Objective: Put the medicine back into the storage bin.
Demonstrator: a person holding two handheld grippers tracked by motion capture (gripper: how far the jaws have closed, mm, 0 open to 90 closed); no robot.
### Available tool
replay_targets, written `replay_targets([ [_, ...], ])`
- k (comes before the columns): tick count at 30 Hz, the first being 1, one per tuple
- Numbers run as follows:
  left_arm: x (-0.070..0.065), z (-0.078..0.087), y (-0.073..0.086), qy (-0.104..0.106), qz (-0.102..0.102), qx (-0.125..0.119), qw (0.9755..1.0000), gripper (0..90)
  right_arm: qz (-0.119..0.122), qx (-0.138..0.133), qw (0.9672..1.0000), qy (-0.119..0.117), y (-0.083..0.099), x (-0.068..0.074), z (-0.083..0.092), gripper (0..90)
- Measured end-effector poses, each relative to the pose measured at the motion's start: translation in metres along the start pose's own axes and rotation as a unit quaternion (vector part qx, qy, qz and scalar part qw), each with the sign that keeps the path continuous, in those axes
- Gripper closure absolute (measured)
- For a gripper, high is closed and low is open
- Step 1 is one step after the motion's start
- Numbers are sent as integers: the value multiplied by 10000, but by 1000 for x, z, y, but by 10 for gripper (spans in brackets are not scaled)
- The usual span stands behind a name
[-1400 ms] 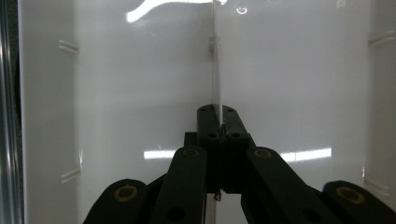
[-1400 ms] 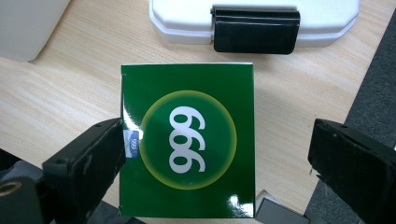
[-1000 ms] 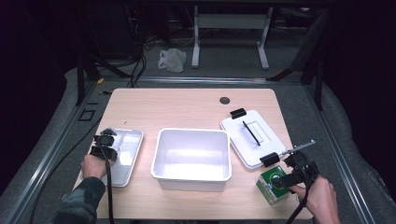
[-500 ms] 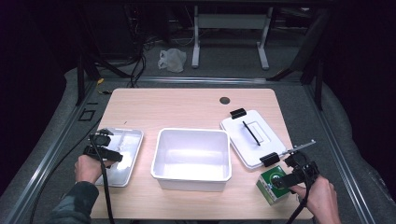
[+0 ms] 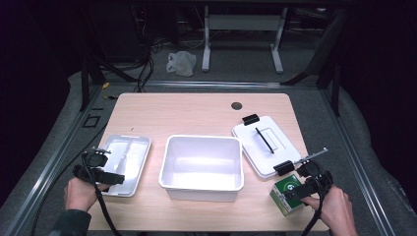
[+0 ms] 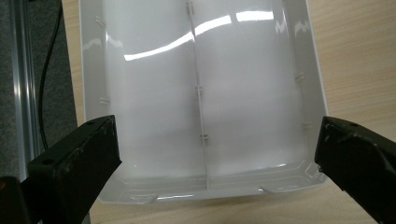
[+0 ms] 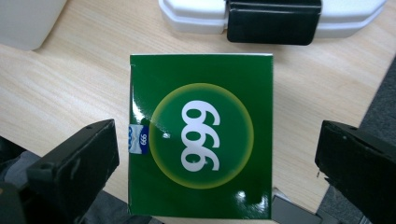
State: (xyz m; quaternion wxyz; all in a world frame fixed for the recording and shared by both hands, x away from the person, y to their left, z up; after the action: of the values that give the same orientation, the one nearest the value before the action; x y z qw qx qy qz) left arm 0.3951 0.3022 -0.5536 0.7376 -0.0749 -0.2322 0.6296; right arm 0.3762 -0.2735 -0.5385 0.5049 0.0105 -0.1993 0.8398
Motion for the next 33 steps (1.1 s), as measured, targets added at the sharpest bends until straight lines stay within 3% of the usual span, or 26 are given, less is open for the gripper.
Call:
replay_targets([
  [10, -9, -1, 0, 76, -166, 16, 9998, 0, 21, 251, 9997, -73, 0, 0, -16, 0],
  [15, -9, -2, 0, 87, -157, 26, 9998, 0, 28, 339, 9994, -70, 0, 2, -22, 0],
  [20, -8, -5, 2, 78, -162, 83, 9998, 0, 83, 417, 9991, -22, 0, 4, -25, 111],
  [33, -8, -6, 2, 93, -159, 105, 9998, 0, 178, 471, 9987, 112, 0, 6, -23, 173],
])
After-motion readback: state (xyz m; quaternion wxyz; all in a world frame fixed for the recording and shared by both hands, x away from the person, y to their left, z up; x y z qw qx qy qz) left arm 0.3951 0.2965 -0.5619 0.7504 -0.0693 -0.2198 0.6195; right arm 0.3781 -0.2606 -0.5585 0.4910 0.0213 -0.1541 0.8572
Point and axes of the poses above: each handheld gripper's, and its own axes: z roughly backward along the jaws, y roughly out of its underside, x roughly to its left, the point moved 8 cm from there along -z, roughly forward along the jaws, and after that the axes turned 11 degrees about -y, right-handed, at the moved point
